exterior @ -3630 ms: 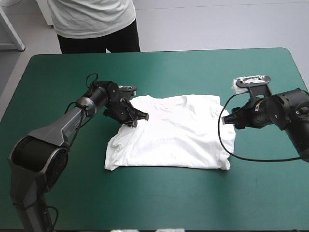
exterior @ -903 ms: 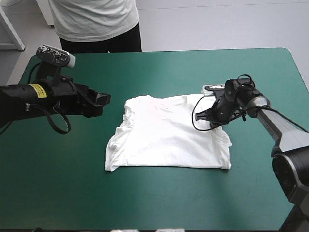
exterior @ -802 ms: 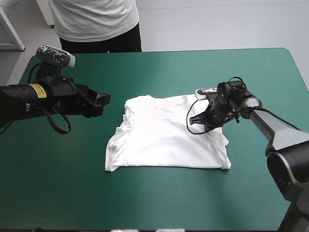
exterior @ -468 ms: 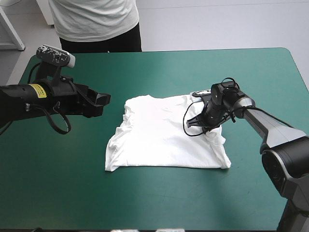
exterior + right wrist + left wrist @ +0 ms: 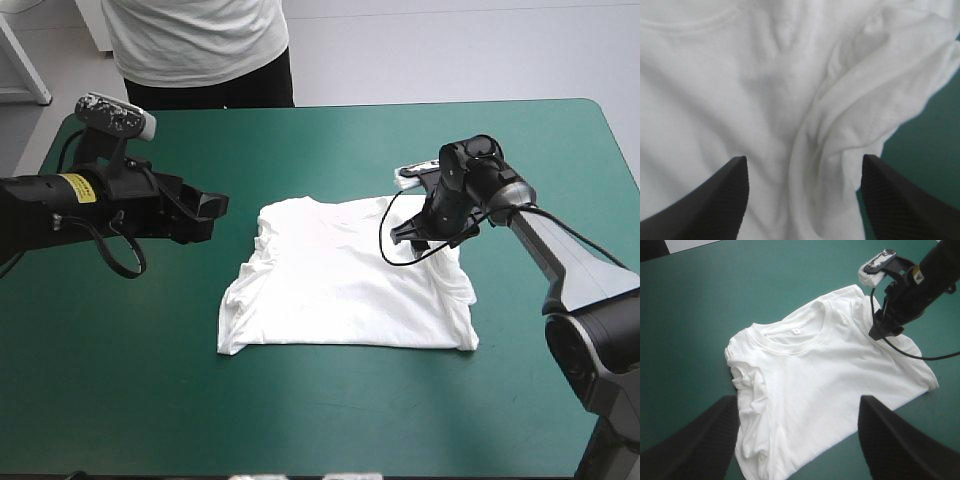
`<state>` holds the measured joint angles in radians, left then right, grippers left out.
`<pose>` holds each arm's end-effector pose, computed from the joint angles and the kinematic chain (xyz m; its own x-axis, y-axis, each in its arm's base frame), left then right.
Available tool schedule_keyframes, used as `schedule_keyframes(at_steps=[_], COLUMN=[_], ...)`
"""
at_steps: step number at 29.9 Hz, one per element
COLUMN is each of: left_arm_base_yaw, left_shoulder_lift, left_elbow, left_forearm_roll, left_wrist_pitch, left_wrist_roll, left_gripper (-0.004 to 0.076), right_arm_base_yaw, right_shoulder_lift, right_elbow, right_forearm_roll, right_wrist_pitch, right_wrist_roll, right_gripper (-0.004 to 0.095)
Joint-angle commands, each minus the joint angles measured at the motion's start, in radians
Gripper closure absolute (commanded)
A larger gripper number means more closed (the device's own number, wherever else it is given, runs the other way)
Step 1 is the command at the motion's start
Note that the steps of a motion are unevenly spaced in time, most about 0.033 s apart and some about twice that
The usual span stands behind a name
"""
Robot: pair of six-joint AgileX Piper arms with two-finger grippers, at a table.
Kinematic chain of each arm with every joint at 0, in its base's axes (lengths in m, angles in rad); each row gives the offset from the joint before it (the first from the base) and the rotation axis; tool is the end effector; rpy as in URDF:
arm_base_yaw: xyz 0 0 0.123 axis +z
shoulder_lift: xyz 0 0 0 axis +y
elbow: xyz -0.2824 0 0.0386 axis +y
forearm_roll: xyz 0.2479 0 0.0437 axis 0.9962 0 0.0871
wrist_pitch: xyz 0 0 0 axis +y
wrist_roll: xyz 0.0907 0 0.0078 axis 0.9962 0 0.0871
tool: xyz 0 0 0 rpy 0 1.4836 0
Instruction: Fold the cloth
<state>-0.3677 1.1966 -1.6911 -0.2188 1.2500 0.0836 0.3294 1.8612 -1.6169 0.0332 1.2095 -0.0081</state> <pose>0.1803 -0.0895 0.5013 -0.5660 0.2323 -0.7910 0.5112 0.8516 -0.1157 0.3656 0.1280 0.2758 -0.9277 -0.3133 -0.2028 -0.3259 0.9449 0.0311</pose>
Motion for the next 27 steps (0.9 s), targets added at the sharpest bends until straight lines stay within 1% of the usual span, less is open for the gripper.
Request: schedule_keyframes(at_steps=[1,3,6,11,13,16,21,23,25,27], left_arm_base_yaw=[-0.007,-0.007,-0.007,-0.007,-0.007,-0.007,-0.007,-0.007,-0.007,-0.007], left_shoulder_lift=[-0.040,-0.066,-0.120,-0.208,-0.238,-0.249,-0.229,-0.211,-0.190,-0.167], left_elbow=[-0.027,-0.023,0.021,0.175,0.250,0.347,0.506,0.561,0.619,0.669], left_forearm_roll=[0.009,0.054,0.086,0.110,0.121,0.119,0.139,0.157,0.155,0.148], left_wrist_pitch=[0.039,0.039,0.039,0.039,0.039,0.039,0.035,0.013,-0.036,-0.095], left_wrist_roll=[0.003,-0.010,-0.033,-0.063,-0.077,-0.094,-0.099,-0.117,-0.137,-0.166], left_gripper=[0.0231,0.0231,0.0231,0.0231,0.0231,0.0231,0.0231,0.0231,0.0231,0.0231], right_arm_base_yaw=[-0.001,-0.001,-0.001,-0.001,-0.001,-0.001,-0.001,-0.001,-0.001,-0.003], right_shoulder_lift=[-0.130,-0.194,-0.307,-0.487,-0.559,-0.643,-0.725,-0.740,-0.752,-0.757], right_elbow=[-0.032,-0.033,-0.033,-0.033,-0.031,-0.032,-0.028,-0.006,0.053,0.126], right_forearm_roll=[-0.086,-0.123,-0.134,-0.138,-0.156,-0.184,-0.280,-0.317,-0.353,-0.357], right_wrist_pitch=[0.039,0.039,0.039,0.039,0.039,0.039,0.039,0.039,0.039,0.039], right_wrist_roll=[0.025,0.044,0.049,0.084,0.094,0.100,0.108,0.125,0.142,0.158], right_gripper=[0.0277,0.0277,0.0277,0.0277,0.0278,0.0277,0.0278,0.0277,0.0278,0.0278])
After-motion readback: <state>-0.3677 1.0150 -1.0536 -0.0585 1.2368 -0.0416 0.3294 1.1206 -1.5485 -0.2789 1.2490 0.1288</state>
